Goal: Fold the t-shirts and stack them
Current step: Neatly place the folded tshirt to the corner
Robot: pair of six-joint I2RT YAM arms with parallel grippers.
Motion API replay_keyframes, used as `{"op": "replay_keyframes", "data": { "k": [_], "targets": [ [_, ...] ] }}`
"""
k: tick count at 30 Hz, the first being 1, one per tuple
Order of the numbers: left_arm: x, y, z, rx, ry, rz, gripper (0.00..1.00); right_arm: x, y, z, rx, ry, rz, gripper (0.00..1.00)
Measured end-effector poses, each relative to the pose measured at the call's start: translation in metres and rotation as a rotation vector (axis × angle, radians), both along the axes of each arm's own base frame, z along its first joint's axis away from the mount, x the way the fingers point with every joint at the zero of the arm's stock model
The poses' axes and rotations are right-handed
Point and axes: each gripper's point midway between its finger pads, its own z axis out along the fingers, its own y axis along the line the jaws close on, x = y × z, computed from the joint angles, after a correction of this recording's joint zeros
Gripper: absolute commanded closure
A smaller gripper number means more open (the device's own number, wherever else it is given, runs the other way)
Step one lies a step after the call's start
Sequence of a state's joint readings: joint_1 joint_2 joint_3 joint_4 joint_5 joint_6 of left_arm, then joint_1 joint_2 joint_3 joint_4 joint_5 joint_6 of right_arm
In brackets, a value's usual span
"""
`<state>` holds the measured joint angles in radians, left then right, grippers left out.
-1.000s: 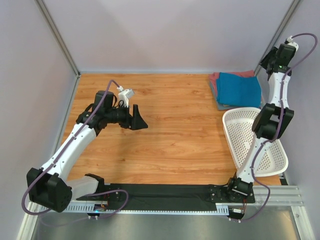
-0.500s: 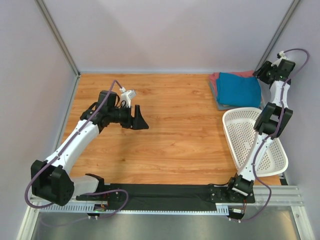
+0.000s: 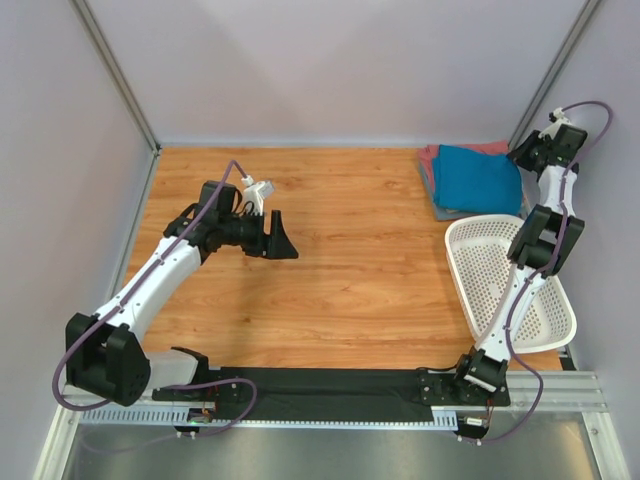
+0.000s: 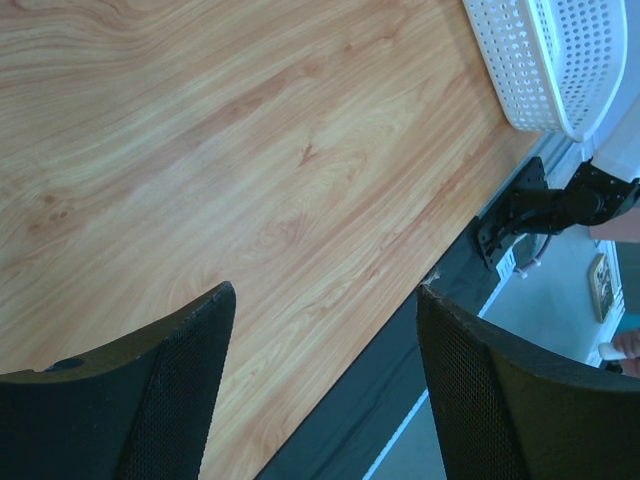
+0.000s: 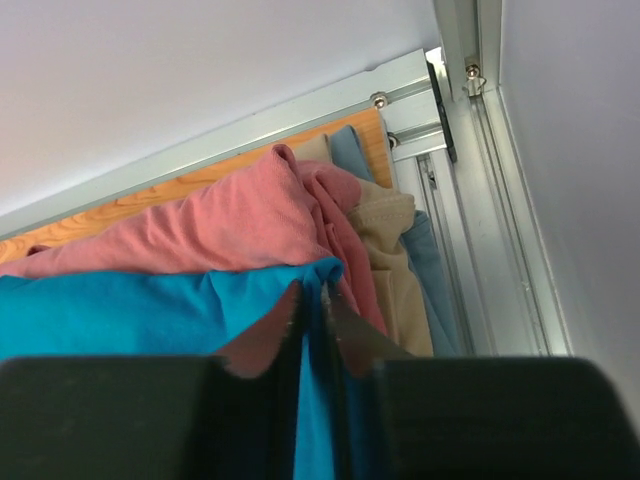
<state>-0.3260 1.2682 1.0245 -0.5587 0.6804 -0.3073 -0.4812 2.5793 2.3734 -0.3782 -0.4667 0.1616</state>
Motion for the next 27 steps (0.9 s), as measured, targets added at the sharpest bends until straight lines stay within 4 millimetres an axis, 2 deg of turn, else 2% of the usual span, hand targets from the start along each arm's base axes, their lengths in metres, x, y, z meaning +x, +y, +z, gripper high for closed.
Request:
{"op": "replay_keyframes", "data": {
  "k": [2,8,20,27],
  "targets": [
    [0.0,0.0,-0.001,0.001,0.003,0.0,0.21,0.002,-0.001,-0.002,-0.011,-0.012,0.002,1.0],
    [0.0,0.0,-0.002,0.001,0.005,0.0,0.21,0.006,-0.003,-0.008,-0.023,-0.043,0.007,1.0],
    [0.002,-0.001,-0.007,0.007,0.022,0.0,0.22,0.023,-0.001,0.011,0.013,-0.164,-0.013,1.0],
    [0.002,-0.001,-0.008,0.006,0.028,-0.002,0.22,0.022,-0.006,0.005,-0.007,-0.145,-0.054,0.84]
  ]
}}
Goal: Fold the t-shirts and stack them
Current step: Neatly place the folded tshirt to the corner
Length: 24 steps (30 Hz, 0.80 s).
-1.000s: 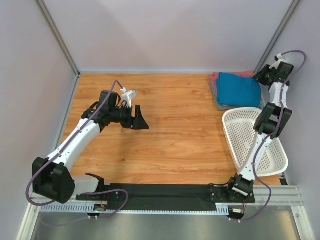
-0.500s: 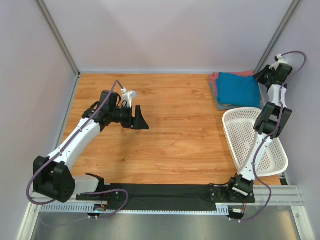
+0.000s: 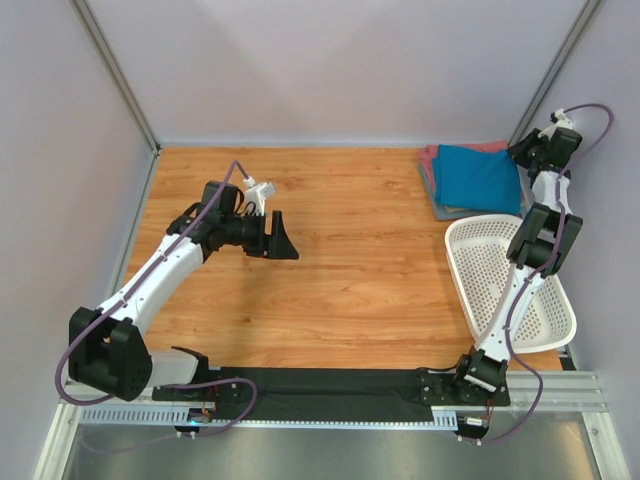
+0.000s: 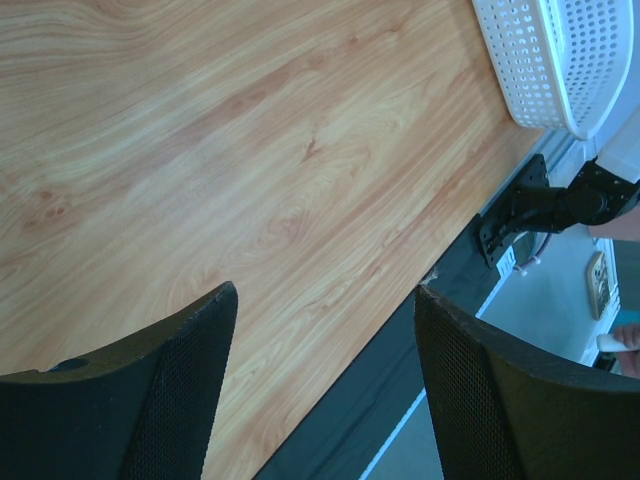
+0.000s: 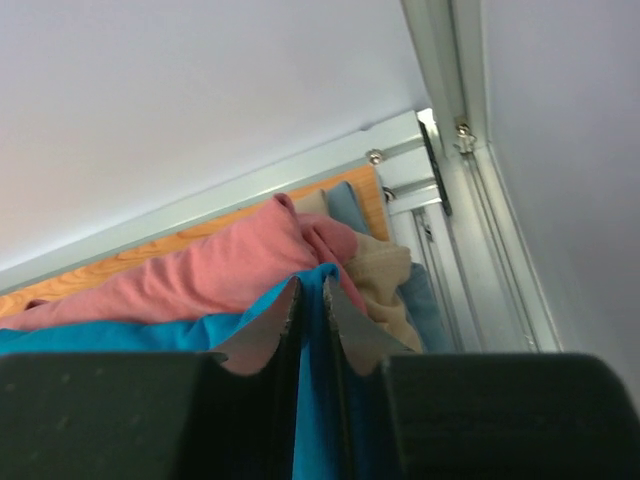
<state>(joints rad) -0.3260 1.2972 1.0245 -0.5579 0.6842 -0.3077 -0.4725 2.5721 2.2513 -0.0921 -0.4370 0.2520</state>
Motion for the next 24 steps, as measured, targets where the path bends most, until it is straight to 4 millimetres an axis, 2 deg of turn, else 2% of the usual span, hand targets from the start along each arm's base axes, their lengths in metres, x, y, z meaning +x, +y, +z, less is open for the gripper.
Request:
{"op": "replay_keyframes", "data": {
  "k": [3,6,9,11,13,16,20,22,24],
  "targets": [
    [0.0,0.0,0.0,0.0,0.0,0.0,0.22,-0.004,-0.005,-0.005,-0.021,0.025,-0.034,0.83],
    [0.0,0.0,0.0,0.001,-0.001,0.001,0.22,-0.009,-0.007,-0.005,-0.026,0.054,-0.061,0.73],
    [0.0,0.0,0.001,0.0,-0.006,0.001,0.22,-0.014,-0.007,-0.001,-0.019,0.086,-0.093,0.57],
    [-0.001,0.0,0.003,-0.003,-0.01,0.001,0.22,-0.018,-0.007,0.005,-0.024,0.11,-0.124,0.54],
    [-0.001,0.0,0.004,-0.004,-0.012,0.001,0.22,-0.022,-0.006,0.019,-0.04,0.121,-0.165,0.52],
    [-0.001,0.0,0.005,-0.005,-0.016,0.001,0.22,-0.029,-0.003,0.051,-0.078,0.113,-0.22,0.52],
    [-0.002,0.001,0.009,-0.01,-0.029,0.001,0.22,-0.037,0.023,0.096,-0.128,0.075,-0.245,0.51],
    [-0.003,0.001,0.011,-0.013,-0.036,0.001,0.23,-0.033,0.049,0.111,-0.145,0.056,-0.218,0.5],
    [-0.003,0.001,0.014,-0.016,-0.043,0.0,0.22,-0.024,0.082,0.114,-0.16,0.048,-0.172,0.49]
  ]
}}
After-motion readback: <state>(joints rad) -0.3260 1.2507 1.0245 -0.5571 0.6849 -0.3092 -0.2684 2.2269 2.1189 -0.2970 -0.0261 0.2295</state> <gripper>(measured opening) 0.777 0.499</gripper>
